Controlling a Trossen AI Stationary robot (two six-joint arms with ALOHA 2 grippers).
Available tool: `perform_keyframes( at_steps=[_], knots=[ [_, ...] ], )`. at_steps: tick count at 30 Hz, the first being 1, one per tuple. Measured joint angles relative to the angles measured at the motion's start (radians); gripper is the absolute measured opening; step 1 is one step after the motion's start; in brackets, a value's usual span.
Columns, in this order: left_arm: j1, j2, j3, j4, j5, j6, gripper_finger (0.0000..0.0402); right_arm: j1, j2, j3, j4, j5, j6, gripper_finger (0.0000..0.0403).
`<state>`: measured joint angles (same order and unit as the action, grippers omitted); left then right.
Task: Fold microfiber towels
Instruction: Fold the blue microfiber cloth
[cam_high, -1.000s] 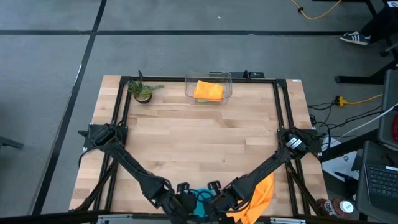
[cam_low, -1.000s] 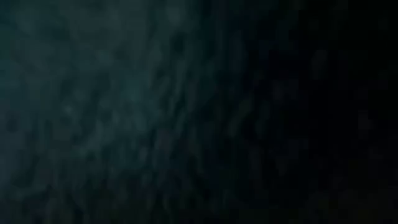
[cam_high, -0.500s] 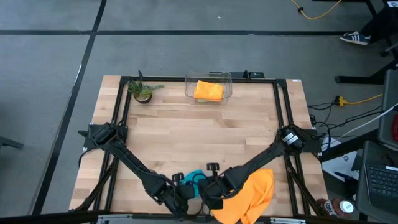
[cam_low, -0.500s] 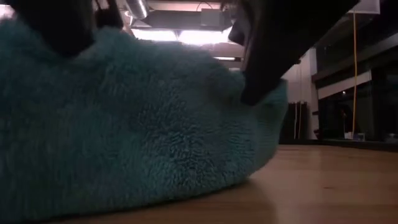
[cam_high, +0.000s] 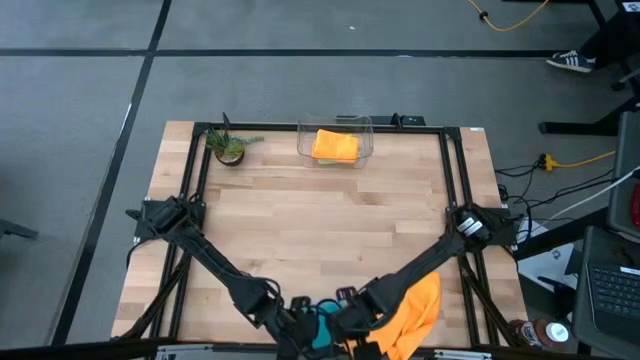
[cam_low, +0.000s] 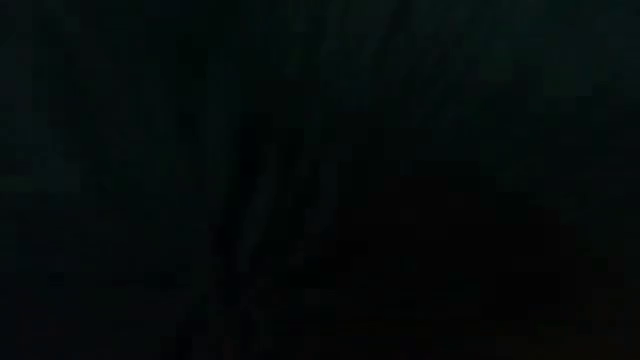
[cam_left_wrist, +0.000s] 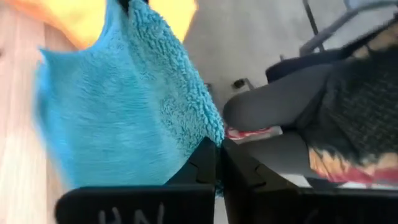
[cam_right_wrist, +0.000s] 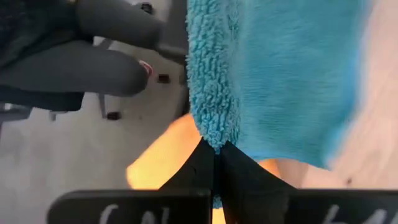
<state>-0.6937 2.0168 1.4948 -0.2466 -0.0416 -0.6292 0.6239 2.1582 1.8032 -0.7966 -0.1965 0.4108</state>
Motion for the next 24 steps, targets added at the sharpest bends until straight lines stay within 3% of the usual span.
perform_keyframes(
  at_steps=[3, 7, 10, 18, 24],
  knots=[
    [-0.001, -0.006, 0.002, -0.034, -0.037, 0.014, 0.0, 0.011, -0.002, 0.029, -0.007, 0.129, -0.036, 0.0008],
    [0.0, 0.01, 0.002, -0.259, -0.183, -0.075, 0.0, -0.005, 0.004, -0.009, 0.004, 0.327, -0.002, 0.0008],
    [0.005, 0.051, 0.0, -0.378, -0.207, -0.162, 0.0, -0.03, 0.025, -0.069, 0.069, 0.345, 0.002, 0.0008],
    [0.009, 0.094, 0.001, -0.37, -0.181, -0.177, 0.0, -0.083, 0.053, -0.14, 0.154, 0.36, 0.032, 0.0009],
    [0.008, 0.095, 0.001, -0.37, -0.187, -0.176, 0.0, -0.084, 0.053, -0.14, 0.151, 0.362, 0.052, 0.0052]
  ],
)
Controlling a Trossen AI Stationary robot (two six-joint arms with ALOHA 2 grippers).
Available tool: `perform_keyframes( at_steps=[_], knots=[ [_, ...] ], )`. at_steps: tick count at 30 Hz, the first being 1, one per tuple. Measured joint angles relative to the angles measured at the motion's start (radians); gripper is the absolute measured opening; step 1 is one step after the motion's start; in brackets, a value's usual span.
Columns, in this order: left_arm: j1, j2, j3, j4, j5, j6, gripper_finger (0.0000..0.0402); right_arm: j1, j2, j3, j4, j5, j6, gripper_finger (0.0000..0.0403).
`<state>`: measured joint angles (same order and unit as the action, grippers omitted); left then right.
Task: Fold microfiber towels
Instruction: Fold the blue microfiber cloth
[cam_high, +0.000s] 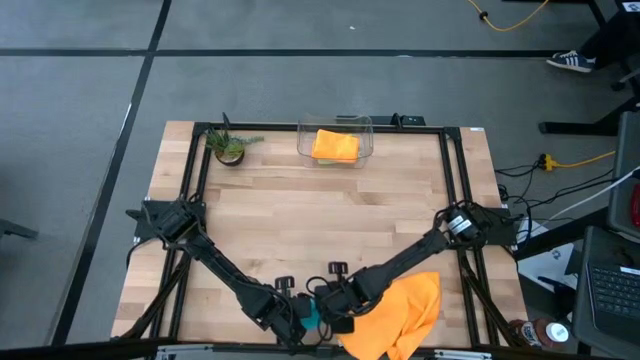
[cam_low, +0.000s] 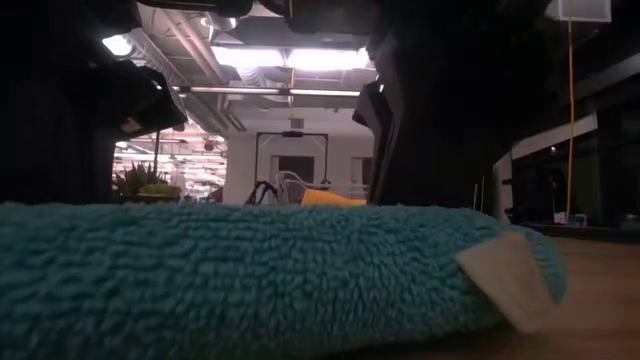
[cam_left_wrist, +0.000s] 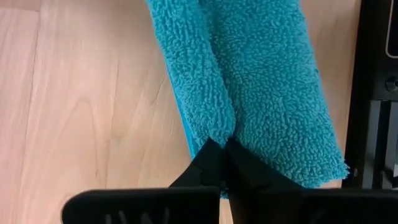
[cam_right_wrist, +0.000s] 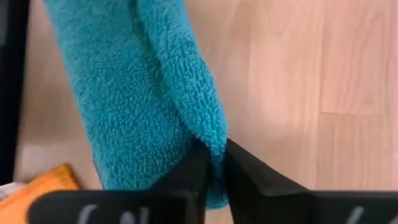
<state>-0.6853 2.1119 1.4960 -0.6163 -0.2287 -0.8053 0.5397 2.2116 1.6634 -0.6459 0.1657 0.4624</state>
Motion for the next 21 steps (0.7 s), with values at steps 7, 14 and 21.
perform_keyframes(
  at_steps=[7, 14, 21],
  knots=[
    [0.001, 0.001, 0.0, -0.001, 0.004, -0.001, 0.0034, 0.0, -0.001, 0.0, -0.004, -0.008, -0.02, 0.0122],
    [0.03, -0.029, -0.001, -0.016, 0.052, -0.028, 0.0076, -0.001, -0.014, 0.034, -0.061, -0.005, 0.006, 0.0163],
    [0.038, -0.059, -0.001, -0.04, 0.045, -0.023, 0.0084, -0.001, -0.016, 0.054, -0.092, -0.002, 0.0, 0.0164]
  ],
)
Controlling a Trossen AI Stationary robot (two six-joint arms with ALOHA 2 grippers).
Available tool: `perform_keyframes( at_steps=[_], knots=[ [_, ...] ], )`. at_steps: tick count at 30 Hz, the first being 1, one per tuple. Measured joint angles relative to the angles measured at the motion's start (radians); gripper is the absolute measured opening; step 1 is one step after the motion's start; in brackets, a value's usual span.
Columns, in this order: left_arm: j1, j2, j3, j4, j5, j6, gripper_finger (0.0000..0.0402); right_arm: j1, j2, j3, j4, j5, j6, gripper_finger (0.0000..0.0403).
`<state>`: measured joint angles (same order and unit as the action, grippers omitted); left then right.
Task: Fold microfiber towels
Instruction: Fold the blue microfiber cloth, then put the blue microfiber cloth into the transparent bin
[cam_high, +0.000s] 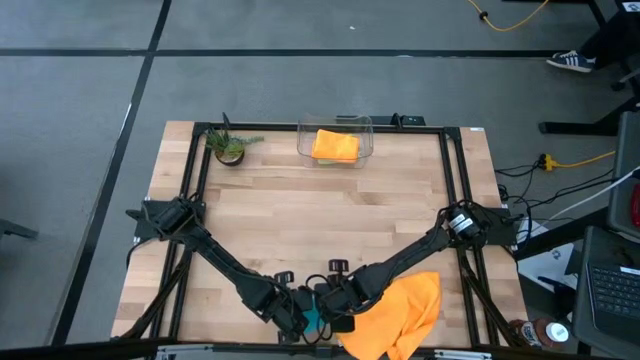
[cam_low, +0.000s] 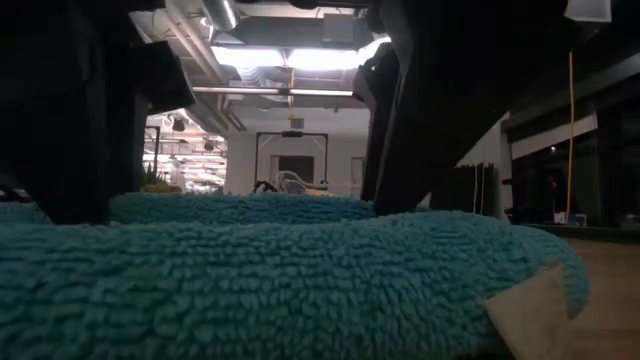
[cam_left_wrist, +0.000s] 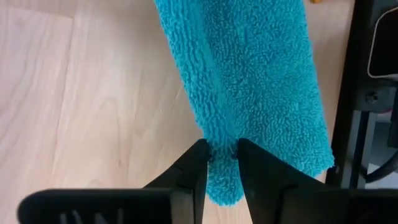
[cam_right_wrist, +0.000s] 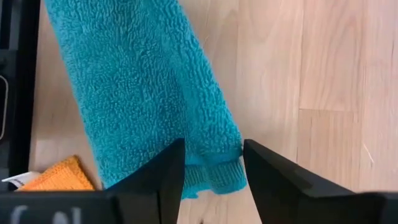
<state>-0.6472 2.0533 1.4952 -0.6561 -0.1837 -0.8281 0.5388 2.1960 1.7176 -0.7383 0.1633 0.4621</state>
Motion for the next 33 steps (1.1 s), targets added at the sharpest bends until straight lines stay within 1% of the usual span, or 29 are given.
perform_keyframes(
  at_steps=[2, 5, 10, 14, 18, 22, 25, 29, 31, 33],
  knots=[
    [0.0, 0.0, 0.0, -0.005, 0.015, 0.009, 0.0084, 0.0, 0.0, 0.0, 0.0, 0.0, -0.001, 0.0164],
    [0.009, -0.005, 0.0, -0.035, 0.066, 0.024, 0.0084, -0.001, 0.0, 0.001, 0.0, 0.001, -0.002, 0.0164],
    [0.021, -0.072, 0.0, -0.14, 0.067, 0.003, 0.0078, -0.007, 0.0, 0.039, -0.02, 0.002, -0.001, 0.0164],
    [0.007, -0.136, 0.0, -0.234, -0.005, 0.0, 0.0078, -0.006, -0.002, 0.104, -0.061, 0.036, -0.047, 0.0164],
    [-0.031, -0.175, 0.0, -0.256, -0.108, -0.001, 0.0077, 0.013, -0.006, 0.122, -0.049, 0.036, -0.109, 0.0164],
    [-0.078, -0.177, 0.0, -0.242, -0.173, -0.001, 0.0077, 0.038, -0.005, 0.088, 0.041, 0.0, -0.139, 0.0164],
    [-0.106, -0.177, 0.0, -0.241, -0.212, -0.009, 0.0077, 0.05, -0.003, 0.068, 0.092, -0.015, -0.201, 0.0164],
    [-0.133, -0.177, 0.0, -0.233, -0.3, -0.009, 0.0077, 0.061, -0.002, 0.062, 0.113, -0.09, -0.292, 0.0164],
    [-0.14, -0.177, 0.0, -0.23, -0.318, -0.009, 0.0077, 0.068, 0.008, 0.063, 0.158, -0.124, -0.311, 0.0164],
    [-0.145, -0.177, 0.0, -0.224, -0.322, -0.009, 0.0077, 0.073, 0.029, 0.063, 0.183, -0.131, -0.309, 0.0165]
  ],
)
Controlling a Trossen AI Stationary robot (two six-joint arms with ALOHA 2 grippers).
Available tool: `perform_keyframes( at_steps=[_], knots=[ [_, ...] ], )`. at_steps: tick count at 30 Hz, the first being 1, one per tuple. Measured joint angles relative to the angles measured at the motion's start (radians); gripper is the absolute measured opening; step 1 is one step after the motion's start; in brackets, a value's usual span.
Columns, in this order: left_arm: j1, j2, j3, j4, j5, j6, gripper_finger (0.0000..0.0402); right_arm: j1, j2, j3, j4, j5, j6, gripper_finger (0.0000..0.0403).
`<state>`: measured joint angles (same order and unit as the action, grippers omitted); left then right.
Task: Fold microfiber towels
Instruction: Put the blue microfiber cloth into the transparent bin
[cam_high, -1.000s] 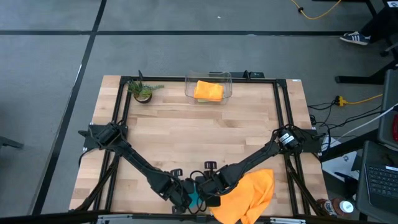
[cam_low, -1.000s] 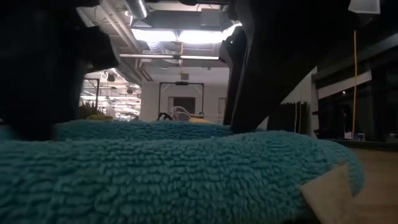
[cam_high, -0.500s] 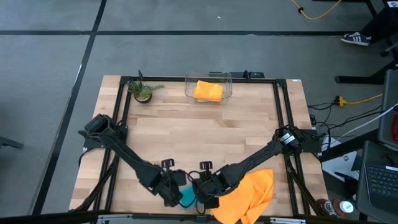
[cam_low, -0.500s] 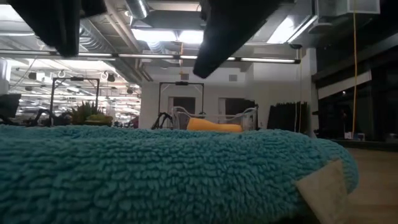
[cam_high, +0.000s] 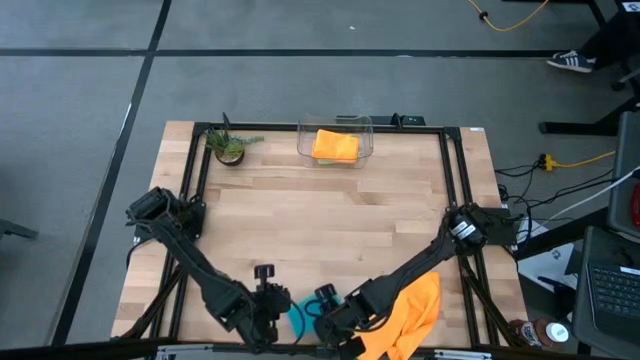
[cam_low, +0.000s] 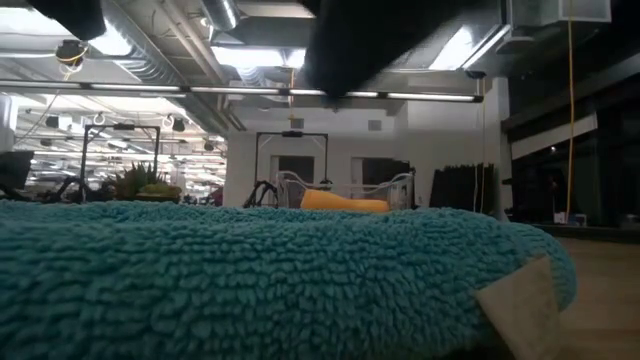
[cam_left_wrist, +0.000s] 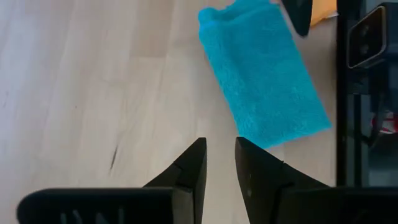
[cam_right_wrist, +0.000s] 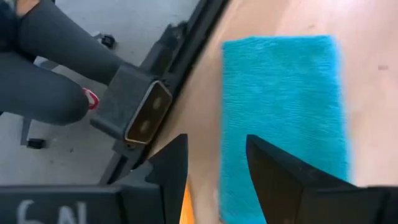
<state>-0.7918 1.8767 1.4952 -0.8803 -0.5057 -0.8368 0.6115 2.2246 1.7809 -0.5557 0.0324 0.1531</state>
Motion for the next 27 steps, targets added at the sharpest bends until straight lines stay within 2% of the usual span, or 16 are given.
perform_keyframes(
  at_steps=[4, 9, 13, 17, 23, 27],
  knots=[
    [-0.002, 0.0, 0.0, 0.004, -0.006, 0.0, 0.0077, 0.001, 0.045, -0.001, 0.021, 0.007, -0.007, 0.019],
    [0.0, 0.0, 0.0, 0.006, -0.008, 0.0, 0.0077, 0.0, 0.062, -0.002, 0.001, 0.142, -0.057, 0.0249],
    [0.0, 0.0, 0.0, 0.006, -0.008, 0.007, 0.0077, -0.001, 0.061, -0.002, 0.004, 0.149, -0.061, 0.0282],
    [0.0, 0.0, 0.0, 0.006, -0.01, 0.008, 0.0077, 0.0, 0.083, -0.001, 0.0, 0.093, -0.07, 0.0288],
    [0.0, 0.0, 0.0, 0.006, -0.055, 0.009, 0.0077, -0.002, 0.132, 0.004, 0.001, 0.159, -0.081, 0.0289],
    [0.0, 0.0, 0.0, 0.006, -0.067, 0.009, 0.0077, -0.018, 0.142, 0.005, -0.012, 0.155, -0.077, 0.0284]
  ],
)
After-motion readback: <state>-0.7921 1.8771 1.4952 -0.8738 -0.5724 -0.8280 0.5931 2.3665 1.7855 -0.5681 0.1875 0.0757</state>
